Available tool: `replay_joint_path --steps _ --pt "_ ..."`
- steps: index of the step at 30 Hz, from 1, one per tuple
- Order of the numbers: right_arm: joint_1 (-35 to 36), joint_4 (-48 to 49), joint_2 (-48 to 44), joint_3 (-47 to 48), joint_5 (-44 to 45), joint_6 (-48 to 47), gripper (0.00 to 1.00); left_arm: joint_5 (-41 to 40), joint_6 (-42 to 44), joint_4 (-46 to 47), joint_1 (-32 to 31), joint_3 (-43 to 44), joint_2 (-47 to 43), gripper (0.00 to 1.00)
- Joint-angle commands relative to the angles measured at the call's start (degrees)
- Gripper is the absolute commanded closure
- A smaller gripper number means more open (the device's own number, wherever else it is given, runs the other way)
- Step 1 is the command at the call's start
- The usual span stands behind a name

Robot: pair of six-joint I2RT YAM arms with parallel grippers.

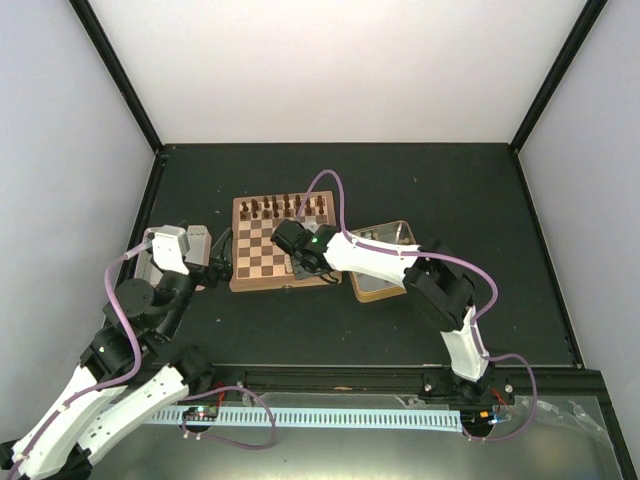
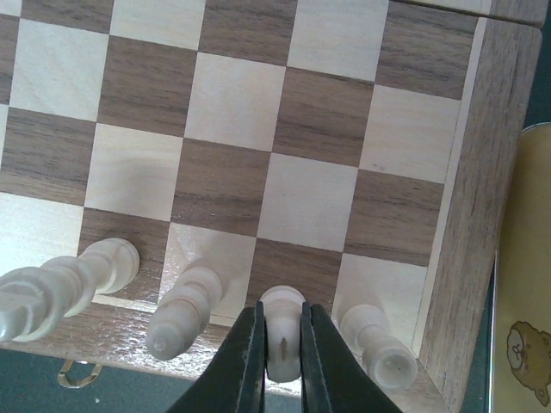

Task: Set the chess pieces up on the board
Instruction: Place the chess piece on the chessboard.

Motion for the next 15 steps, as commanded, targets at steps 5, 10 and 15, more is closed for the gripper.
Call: replay_joint_path --steps 5,10,15 --pt "-0.1 1.9 0.3 -0.6 2.6 1.2 0.86 0.2 0.8 1.0 0.5 0.1 1.1 0.01" --pt "-0.2 0.5 -1.0 0.2 2.4 1.9 0.77 0.4 0.7 1.0 0.5 0.2 1.3 0.01" --pt "-0.2 0.0 -4.7 0.0 2.9 2.6 0.74 0.5 0.6 1.1 0.6 0.3 1.5 0.01"
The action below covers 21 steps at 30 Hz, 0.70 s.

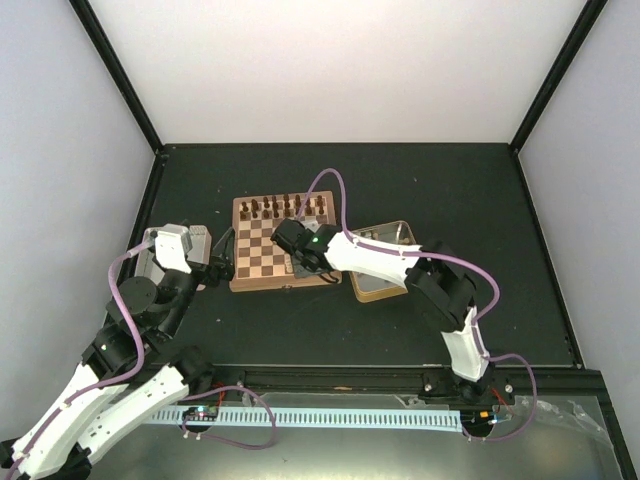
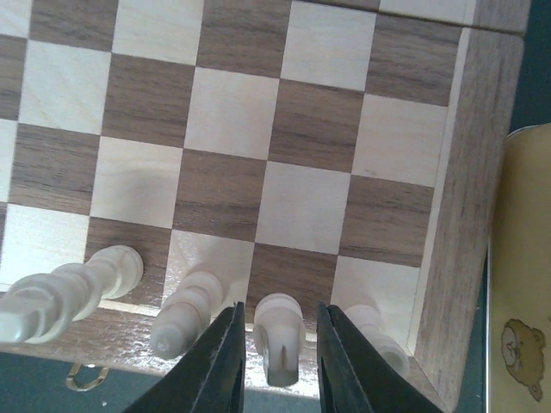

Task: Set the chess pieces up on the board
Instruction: Place the chess piece on the chessboard, then pick up the chess piece from the storage box.

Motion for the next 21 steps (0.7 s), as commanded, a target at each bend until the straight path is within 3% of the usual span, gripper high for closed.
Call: replay_joint_path --steps 1,7,13,17,21 --pt "-0.2 -0.5 -5.3 0.1 2.3 1.6 0.74 0.5 0.6 0.9 0.5 0.3 0.6 0.01" --pt "-1.8 1.5 -13.8 -3.3 3.2 3.1 0.72 0.8 0.3 1.0 0.5 0.3 1.0 0.01" --pt "-11.4 6.0 -22.5 -16.4 -3.0 5.0 0.63 3.1 -0.5 0.9 0.5 0.3 2.5 0.01" --pt "-18.8 8.1 -23.2 -22.4 -10.2 6.1 0.6 3.9 -1.0 1.1 0.7 0.2 3.1 0.01" --pt "-21.0 6.4 -19.3 -20.8 -10.9 7.8 0.6 4.3 -1.1 1.4 0.8 0.3 3.7 0.01"
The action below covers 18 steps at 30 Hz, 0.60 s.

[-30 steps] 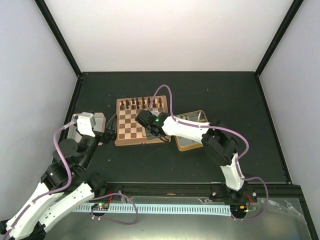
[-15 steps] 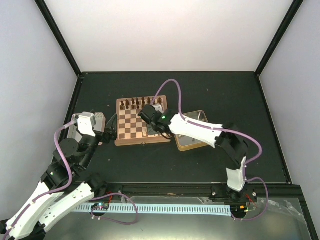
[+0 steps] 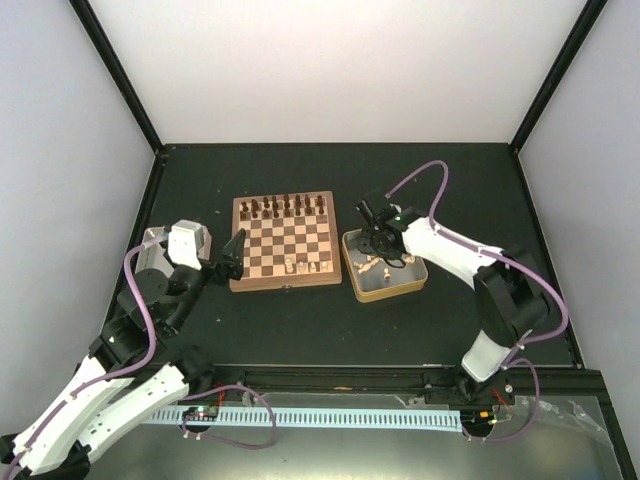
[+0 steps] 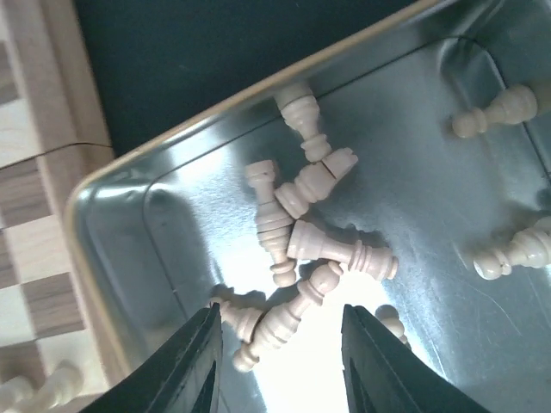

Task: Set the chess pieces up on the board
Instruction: Pick up the chess piece from the storage box.

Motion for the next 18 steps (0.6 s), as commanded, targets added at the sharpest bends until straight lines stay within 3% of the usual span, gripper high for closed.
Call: replay_joint_path --steps 1,7,18 --pt "-0.7 -2.0 4.5 3.7 -3.0 3.1 0.6 1.3 -0.6 1.2 0.5 0.3 0.7 0.01" --pt "-0.8 -15.1 13.5 15.2 -1.6 9.1 0.65 1.3 -0.7 1.0 0.5 0.3 0.6 0.01" --pt "-0.3 -17.9 8.8 13.6 3.3 17.6 0.67 4.5 -2.4 1.2 0.5 -0.5 -1.8 0.01"
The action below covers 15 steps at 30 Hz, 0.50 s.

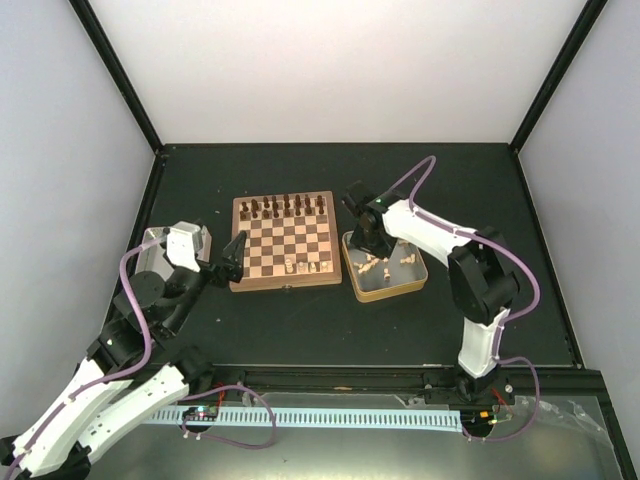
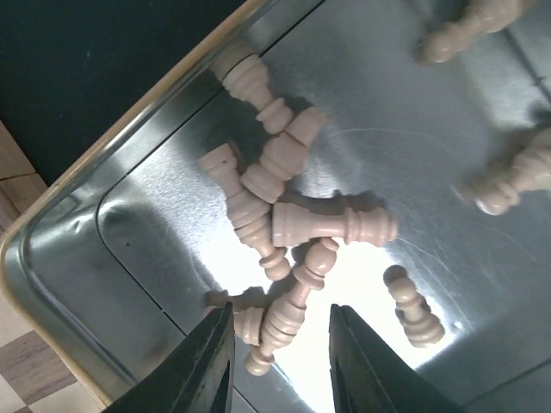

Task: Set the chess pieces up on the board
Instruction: Pick up the chess piece from the storage box.

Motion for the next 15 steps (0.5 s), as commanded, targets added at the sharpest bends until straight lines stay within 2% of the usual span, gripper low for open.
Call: replay_joint_path --steps 1,10,13,15 --pt "0.3 -1.9 -6.4 -1.9 5.0 3.0 0.67 3.3 -2.7 1.0 0.5 -0.6 -1.5 0.01" --pt "0.3 7.6 -22.3 -13.2 5.6 -4.6 0.66 8.7 -6.5 -1.7 0.5 -0.3 -0.9 0.01" --pt "0.3 9.7 -22.7 -13.6 5.4 -6.6 0.61 9.1 -7.5 -2.5 0.5 -0.6 -1.2 0.01" --pt "0.3 12.0 -21.8 -14.3 5.2 -7.4 0.52 8.7 -7.6 -3.1 0.4 -0.5 -1.4 0.01"
